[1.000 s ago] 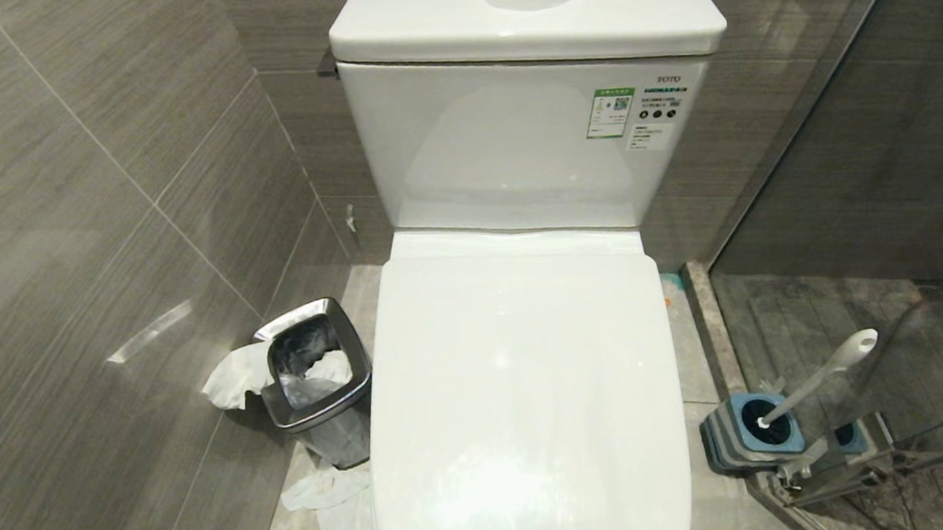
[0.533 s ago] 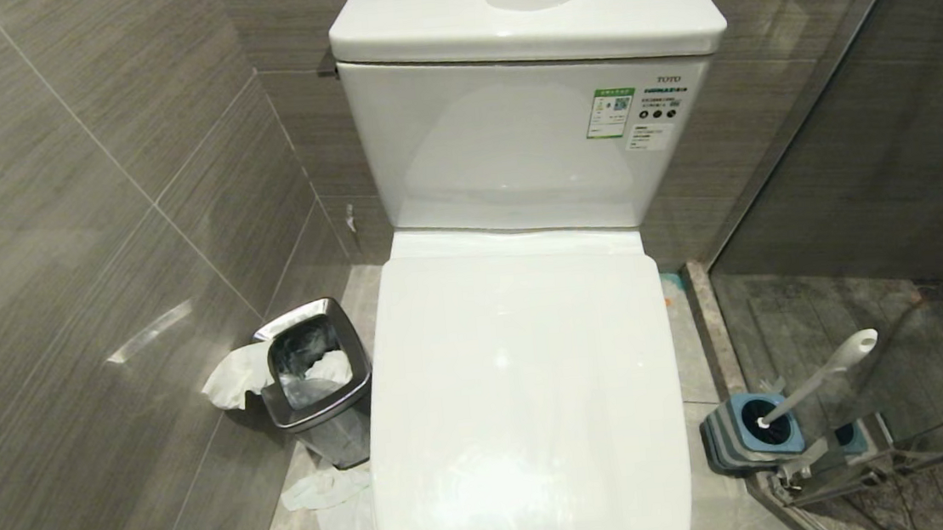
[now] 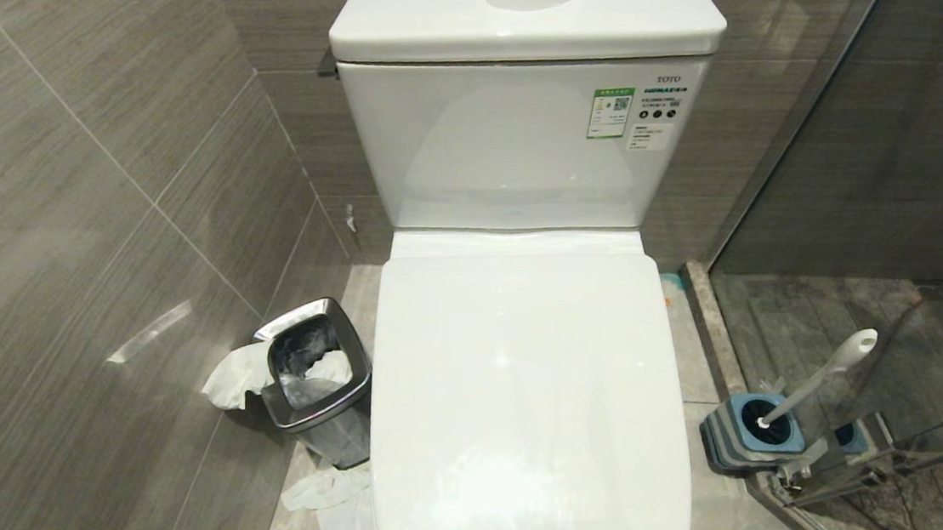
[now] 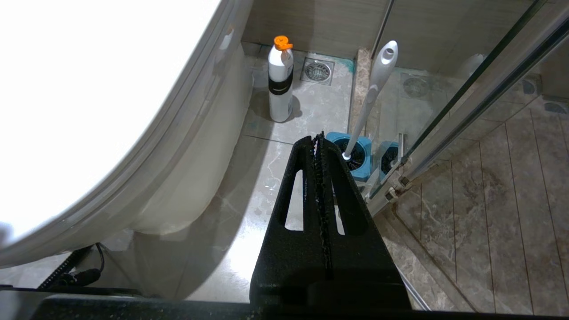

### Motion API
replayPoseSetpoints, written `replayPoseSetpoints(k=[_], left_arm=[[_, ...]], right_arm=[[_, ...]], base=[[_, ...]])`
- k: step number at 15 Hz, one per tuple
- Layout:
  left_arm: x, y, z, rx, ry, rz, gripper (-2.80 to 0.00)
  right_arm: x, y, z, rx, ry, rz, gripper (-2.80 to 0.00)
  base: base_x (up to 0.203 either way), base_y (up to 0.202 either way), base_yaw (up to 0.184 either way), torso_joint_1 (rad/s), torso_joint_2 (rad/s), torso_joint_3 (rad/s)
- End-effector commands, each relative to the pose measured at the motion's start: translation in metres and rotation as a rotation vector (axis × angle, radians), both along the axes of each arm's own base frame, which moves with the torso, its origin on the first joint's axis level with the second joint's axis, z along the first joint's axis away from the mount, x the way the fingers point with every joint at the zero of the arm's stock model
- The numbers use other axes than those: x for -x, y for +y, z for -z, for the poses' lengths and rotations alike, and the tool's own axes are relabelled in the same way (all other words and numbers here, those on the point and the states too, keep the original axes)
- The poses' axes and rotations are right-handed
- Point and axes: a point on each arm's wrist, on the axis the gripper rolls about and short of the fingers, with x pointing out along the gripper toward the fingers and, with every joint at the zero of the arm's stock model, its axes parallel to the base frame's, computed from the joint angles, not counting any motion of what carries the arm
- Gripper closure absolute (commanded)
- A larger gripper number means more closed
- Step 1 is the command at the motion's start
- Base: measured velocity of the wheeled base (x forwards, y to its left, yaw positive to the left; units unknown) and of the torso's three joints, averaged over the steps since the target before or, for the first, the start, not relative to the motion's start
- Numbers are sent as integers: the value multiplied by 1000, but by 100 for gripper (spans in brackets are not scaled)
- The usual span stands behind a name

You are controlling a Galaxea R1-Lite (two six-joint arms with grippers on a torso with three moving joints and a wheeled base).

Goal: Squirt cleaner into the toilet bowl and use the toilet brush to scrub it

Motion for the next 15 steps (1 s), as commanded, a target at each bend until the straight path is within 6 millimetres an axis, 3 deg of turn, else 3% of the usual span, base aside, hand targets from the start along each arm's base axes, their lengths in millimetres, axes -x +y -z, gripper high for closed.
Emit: replayPoseSetpoints(k=[1,15], left_arm=[[0,0,1,0,4,0,0],[0,0,1,0,4,0,0]], right_arm=[[0,0,0,0,1,-1,0],[0,0,0,0,2,-1,0]], base=[[0,0,0,0,0,0],[0,0,0,0,0,0]])
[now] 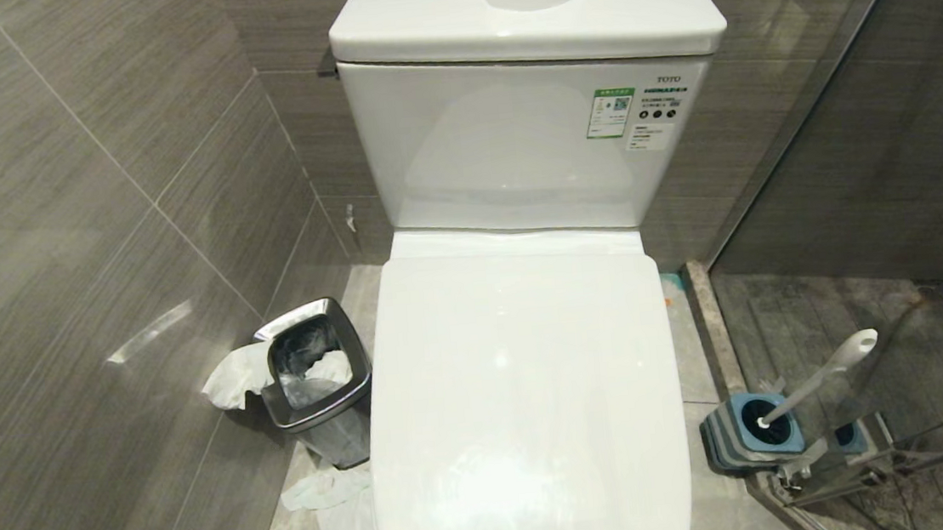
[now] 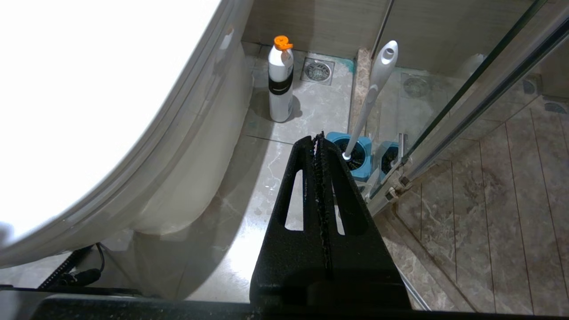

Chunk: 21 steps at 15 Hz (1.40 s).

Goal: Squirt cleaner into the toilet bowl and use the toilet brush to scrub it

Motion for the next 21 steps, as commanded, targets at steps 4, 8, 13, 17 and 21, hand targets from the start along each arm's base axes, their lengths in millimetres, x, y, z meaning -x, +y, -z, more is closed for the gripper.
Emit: replayPoseSetpoints(k=[4,8,13,17,21], left_arm=[[0,0,1,0,4,0,0],[0,0,1,0,4,0,0],[0,0,1,0,4,0,0],[0,0,1,0,4,0,0],[0,0,1,0,4,0,0]], right_arm=[[0,0,0,0,2,-1,0],[0,0,0,2,2,0,0],[0,0,0,1,2,-1,0],[0,0,0,2,2,0,0],[0,0,0,2,2,-1,0]], base=[[0,0,0,0,0,0],[0,0,0,0,0,0],[0,0,0,0,0,0],[0,0,0,0,0,0],[0,0,0,0,0,0]])
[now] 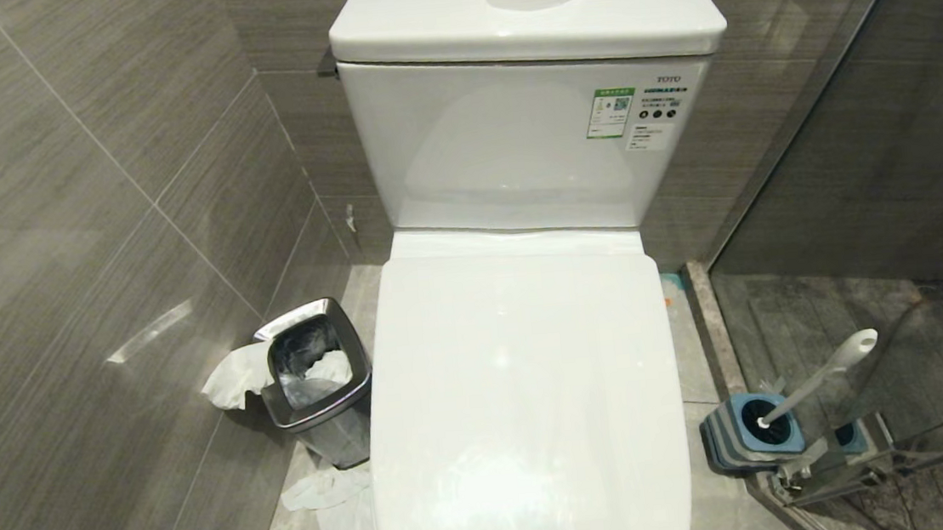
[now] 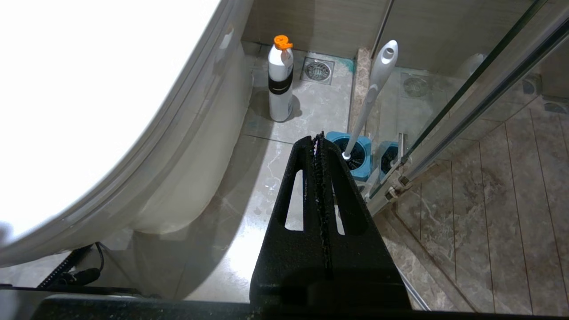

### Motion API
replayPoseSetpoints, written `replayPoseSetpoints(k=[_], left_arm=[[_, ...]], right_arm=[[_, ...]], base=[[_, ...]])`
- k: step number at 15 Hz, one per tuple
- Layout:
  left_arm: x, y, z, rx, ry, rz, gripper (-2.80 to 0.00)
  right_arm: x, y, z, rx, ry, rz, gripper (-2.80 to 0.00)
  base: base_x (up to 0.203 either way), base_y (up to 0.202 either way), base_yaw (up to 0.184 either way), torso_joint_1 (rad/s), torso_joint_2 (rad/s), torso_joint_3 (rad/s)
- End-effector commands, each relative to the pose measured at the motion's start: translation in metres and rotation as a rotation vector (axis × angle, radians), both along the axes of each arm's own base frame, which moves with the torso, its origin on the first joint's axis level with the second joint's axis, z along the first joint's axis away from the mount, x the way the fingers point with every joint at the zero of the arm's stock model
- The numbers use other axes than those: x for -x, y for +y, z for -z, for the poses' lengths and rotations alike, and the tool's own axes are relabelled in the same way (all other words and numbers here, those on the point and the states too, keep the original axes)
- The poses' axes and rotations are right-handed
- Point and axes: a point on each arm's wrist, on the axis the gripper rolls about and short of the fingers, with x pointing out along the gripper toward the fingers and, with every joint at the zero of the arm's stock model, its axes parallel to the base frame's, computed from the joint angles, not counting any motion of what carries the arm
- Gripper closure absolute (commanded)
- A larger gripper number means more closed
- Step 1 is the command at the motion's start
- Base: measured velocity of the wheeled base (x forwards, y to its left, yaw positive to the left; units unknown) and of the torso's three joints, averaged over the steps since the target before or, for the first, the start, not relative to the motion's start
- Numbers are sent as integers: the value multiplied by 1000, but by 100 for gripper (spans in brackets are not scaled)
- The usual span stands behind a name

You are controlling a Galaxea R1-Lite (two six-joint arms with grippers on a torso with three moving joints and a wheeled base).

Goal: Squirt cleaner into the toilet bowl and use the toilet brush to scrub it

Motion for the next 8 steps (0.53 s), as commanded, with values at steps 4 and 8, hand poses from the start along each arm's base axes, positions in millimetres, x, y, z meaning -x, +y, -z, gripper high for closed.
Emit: replayPoseSetpoints(k=[4,8], left_arm=[[0,0,1,0,4,0,0],[0,0,1,0,4,0,0]], right_arm=[[0,0,0,0,1,-1,0],[0,0,0,0,-1,-3,0]], base=[[0,0,0,0,0,0],[0,0,0,0,0,0]])
